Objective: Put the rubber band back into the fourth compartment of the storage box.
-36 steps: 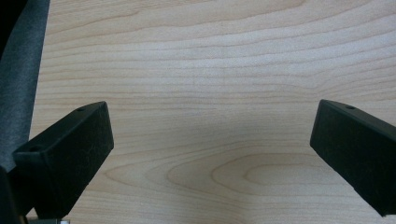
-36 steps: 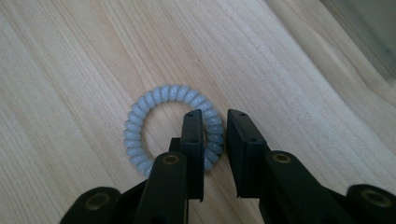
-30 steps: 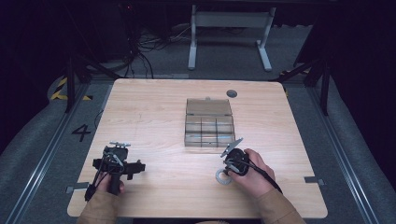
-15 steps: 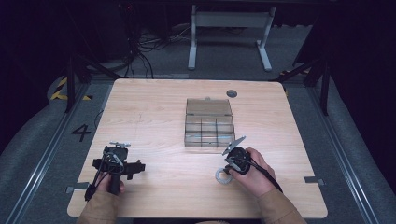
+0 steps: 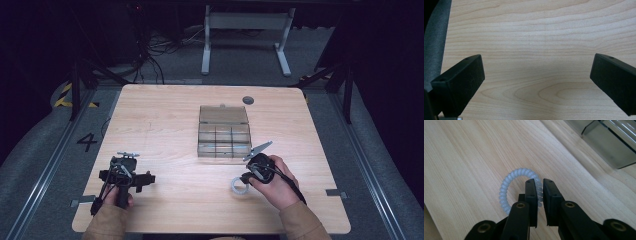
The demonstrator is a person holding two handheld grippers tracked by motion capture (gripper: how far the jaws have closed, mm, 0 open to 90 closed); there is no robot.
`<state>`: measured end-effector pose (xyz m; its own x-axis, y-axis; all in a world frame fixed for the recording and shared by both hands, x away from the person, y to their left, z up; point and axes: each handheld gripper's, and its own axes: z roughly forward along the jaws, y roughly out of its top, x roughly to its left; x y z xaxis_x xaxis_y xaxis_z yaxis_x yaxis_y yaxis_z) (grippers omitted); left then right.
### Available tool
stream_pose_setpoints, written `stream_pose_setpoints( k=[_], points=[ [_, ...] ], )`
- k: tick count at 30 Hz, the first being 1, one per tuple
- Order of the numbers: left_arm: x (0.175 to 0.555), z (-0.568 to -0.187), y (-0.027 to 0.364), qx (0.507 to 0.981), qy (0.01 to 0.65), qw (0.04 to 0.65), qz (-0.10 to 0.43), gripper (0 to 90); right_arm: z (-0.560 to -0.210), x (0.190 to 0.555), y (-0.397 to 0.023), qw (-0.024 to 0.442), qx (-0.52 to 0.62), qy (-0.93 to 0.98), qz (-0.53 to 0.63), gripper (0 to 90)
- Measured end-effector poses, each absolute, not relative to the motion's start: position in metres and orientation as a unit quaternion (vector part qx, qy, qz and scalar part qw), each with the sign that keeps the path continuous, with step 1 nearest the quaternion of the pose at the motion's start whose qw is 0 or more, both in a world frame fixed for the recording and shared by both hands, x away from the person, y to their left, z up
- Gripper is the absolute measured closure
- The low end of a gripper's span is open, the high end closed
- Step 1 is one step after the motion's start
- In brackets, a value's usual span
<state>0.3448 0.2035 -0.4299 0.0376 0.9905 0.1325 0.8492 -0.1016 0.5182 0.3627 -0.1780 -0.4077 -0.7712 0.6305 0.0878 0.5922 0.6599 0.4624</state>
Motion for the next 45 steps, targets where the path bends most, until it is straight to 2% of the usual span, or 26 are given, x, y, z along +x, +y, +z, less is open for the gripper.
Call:
stream_pose_setpoints(
  k=[30,45],
  points=[
    [0.345,-0.430,0.203,0.706,0.652,0.150,0.232,0.0,-0.363,0.385,-0.188,0.050,0.337,0.902,0.265,83.8],
    [0.345,-0.430,0.203,0.706,0.652,0.151,0.232,0.0,-0.347,0.400,-0.177,0.056,0.330,0.902,0.274,83.7]
  ],
)
